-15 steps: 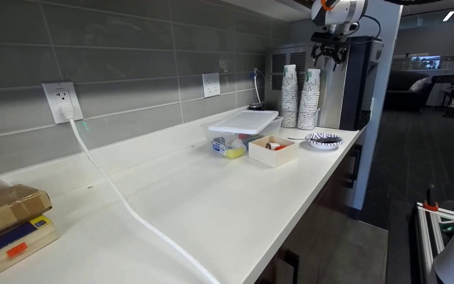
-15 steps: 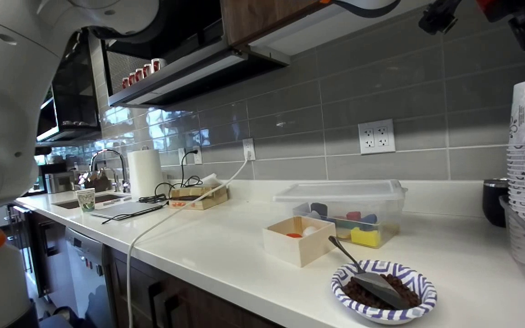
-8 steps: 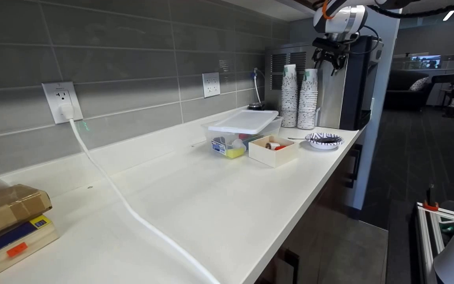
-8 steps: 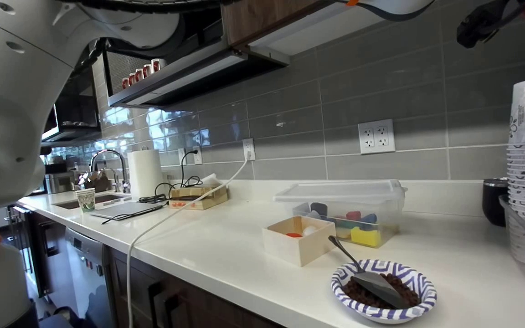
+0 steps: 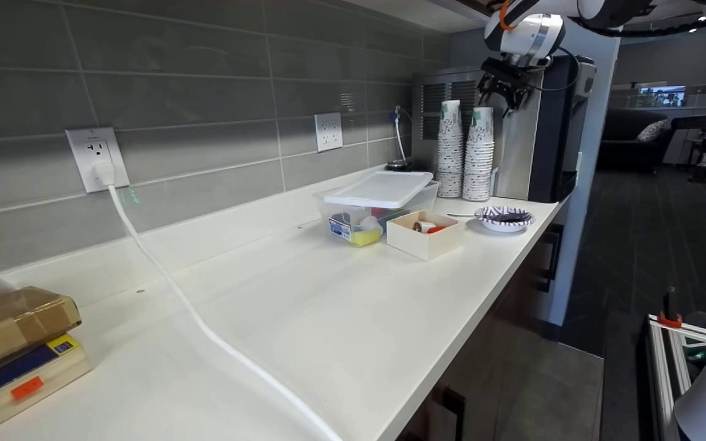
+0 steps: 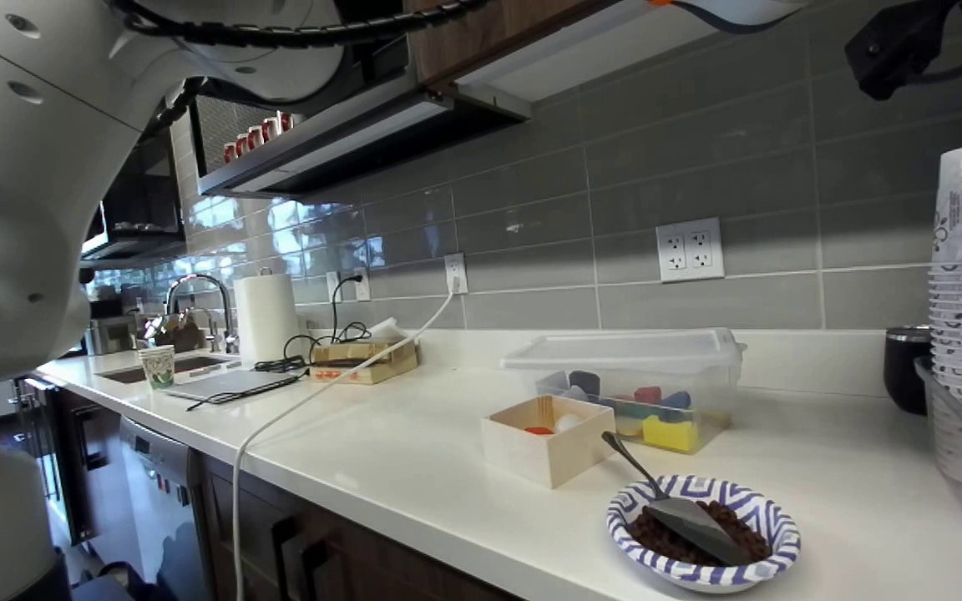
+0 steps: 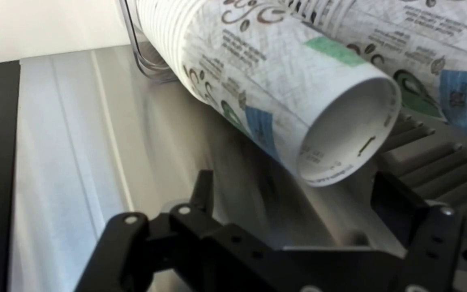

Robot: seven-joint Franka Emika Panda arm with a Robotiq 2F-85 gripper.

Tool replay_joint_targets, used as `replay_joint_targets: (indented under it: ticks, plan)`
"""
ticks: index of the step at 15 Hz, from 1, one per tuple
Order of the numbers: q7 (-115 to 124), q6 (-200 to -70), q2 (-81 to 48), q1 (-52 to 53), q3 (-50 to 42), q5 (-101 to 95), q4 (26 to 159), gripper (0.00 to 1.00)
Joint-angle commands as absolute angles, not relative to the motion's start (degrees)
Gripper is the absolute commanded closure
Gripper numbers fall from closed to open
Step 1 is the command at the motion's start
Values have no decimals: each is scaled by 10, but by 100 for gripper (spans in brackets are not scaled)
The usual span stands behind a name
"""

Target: Pick up the cups from the stacked cups and put them on the table

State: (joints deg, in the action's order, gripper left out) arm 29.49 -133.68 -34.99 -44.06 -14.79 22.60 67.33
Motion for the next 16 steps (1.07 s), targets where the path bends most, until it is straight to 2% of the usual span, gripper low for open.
replay_joint_targets:
  ticks: [1, 2, 7, 8, 9, 10, 14, 16]
  plan:
    - [309, -1325, -303, -422, -143, 223, 700, 25]
    - [308, -1325, -300, -421, -141, 224, 701, 26]
    - [325, -1315, -241, -391, -143, 221, 745, 67]
    - [328, -1312, -232, -388, -144, 220, 754, 24]
    - [333, -1303, -224, -386, -145, 220, 762, 28]
    - [338, -1296, -215, -384, -147, 217, 772, 28]
    - [381, -1238, -191, -377, -162, 186, 792, 1]
    - [407, -1219, -184, -369, -172, 154, 796, 0]
